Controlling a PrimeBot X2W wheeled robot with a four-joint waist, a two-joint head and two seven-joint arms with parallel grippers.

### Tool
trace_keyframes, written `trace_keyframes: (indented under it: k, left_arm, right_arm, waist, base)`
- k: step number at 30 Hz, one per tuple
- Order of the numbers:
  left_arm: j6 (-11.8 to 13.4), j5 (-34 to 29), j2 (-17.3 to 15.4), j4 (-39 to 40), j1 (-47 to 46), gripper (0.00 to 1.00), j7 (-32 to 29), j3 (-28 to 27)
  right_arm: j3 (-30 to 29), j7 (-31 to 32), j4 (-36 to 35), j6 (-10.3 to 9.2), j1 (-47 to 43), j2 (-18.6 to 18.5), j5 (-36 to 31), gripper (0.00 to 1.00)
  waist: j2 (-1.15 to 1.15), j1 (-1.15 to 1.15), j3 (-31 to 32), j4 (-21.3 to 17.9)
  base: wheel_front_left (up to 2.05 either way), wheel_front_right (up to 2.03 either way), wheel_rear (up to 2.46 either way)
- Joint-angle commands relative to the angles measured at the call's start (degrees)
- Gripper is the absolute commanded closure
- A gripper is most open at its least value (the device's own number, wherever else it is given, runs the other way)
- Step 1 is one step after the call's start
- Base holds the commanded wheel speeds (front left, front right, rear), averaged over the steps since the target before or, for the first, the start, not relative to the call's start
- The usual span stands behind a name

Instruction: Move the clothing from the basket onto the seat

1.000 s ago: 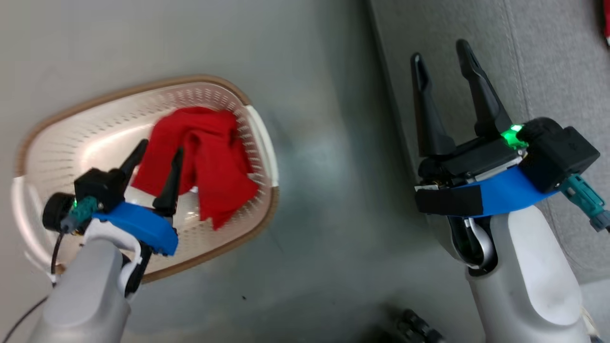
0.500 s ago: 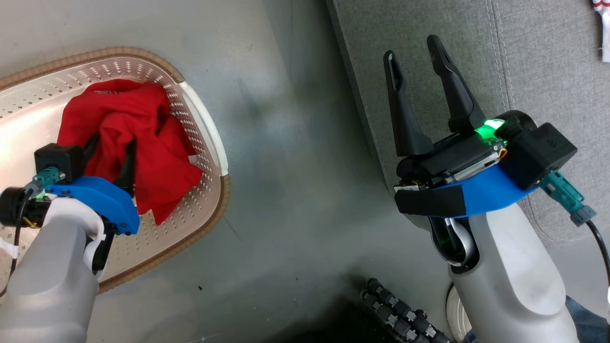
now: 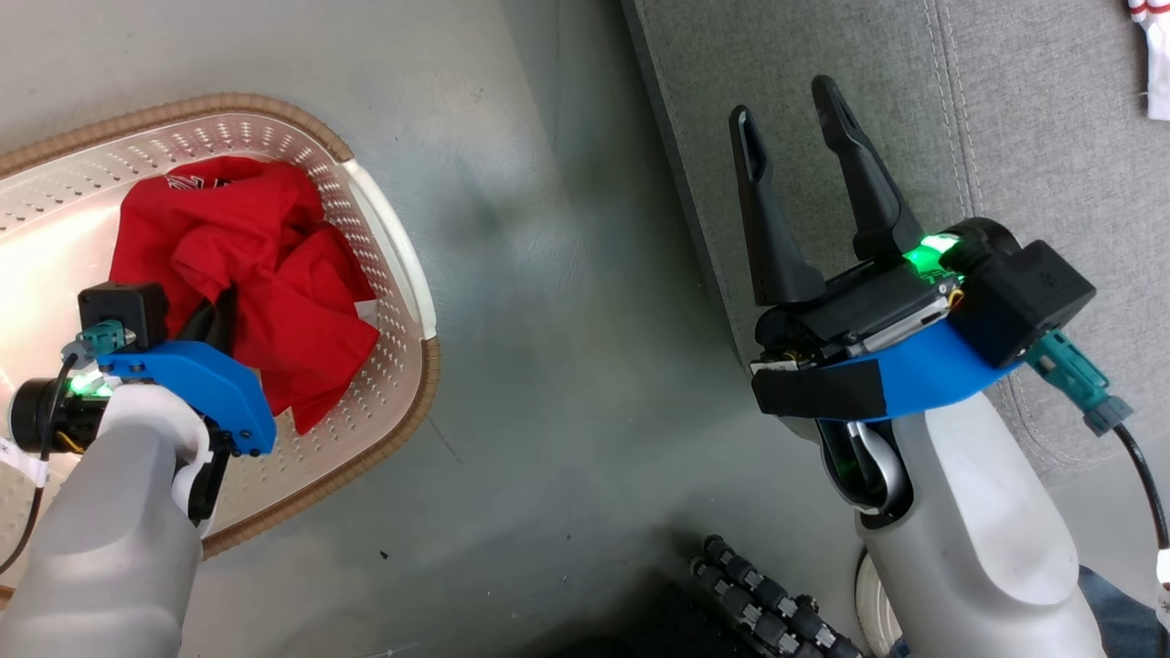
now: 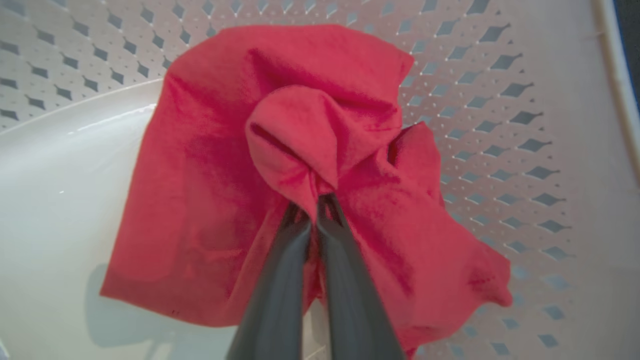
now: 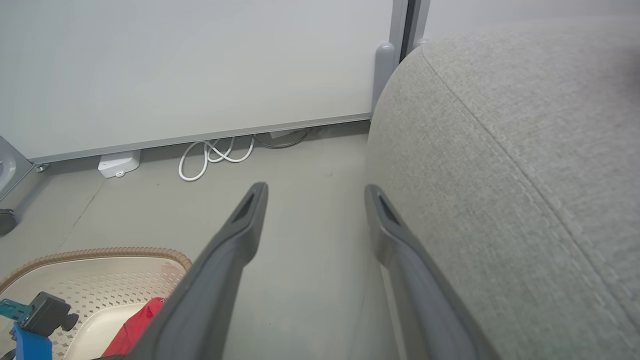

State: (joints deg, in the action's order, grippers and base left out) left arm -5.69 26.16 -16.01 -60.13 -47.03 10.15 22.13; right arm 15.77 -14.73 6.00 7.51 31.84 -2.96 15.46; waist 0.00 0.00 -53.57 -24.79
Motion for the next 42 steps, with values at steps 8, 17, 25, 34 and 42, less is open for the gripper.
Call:
trace_keyframes:
  k: [8, 17, 25, 34, 42]
  left_arm:
    - [-0.70, 0.92, 0.11, -2.31, -1.31, 1.00, 1.16, 0.64]
    - [-1.45, 1.31, 3.83, -4.08, 0.23, 1.00, 2.93, 2.57]
    - [-1.87, 2.46, 9.66, -3.72, 3.41, 1.00, 4.19, 7.41]
    - [-1.86, 4.64, 12.32, 1.02, 7.35, 1.00, 4.60, 19.01]
    - [-1.87, 9.21, 12.77, 6.64, 4.95, 1.00, 4.61, 27.00]
  right_arm:
    - [1.07, -0.40, 0.96, -0.04, 1.85, 0.14, 0.24, 0.00]
    - [1.32, -0.39, 4.52, -0.04, 1.29, 0.11, -2.19, 0.00]
    - [0.04, 1.67, 8.28, -0.04, -2.84, 0.04, -5.75, 0.00]
    - [-1.77, 5.28, 10.14, -0.05, -9.55, 0.03, -7.25, 0.00]
    - [-2.66, 7.77, 8.77, -0.04, -15.08, 0.03, -6.18, 0.00]
  waist:
    - [0.00, 0.00, 0.51, -0.19]
    - [0.00, 0.00, 8.21, 3.94]
    - [0.00, 0.00, 22.46, 11.14]
    - [0.00, 0.00, 38.51, 18.21]
    - [0.00, 0.00, 46.83, 22.12]
  base:
    - [0.00, 0.00, 0.00]
    - [0.00, 0.00, 0.00]
    - [0.00, 0.00, 0.00]
    - [0.00, 0.00, 0.00]
    - [0.00, 0.00, 0.00]
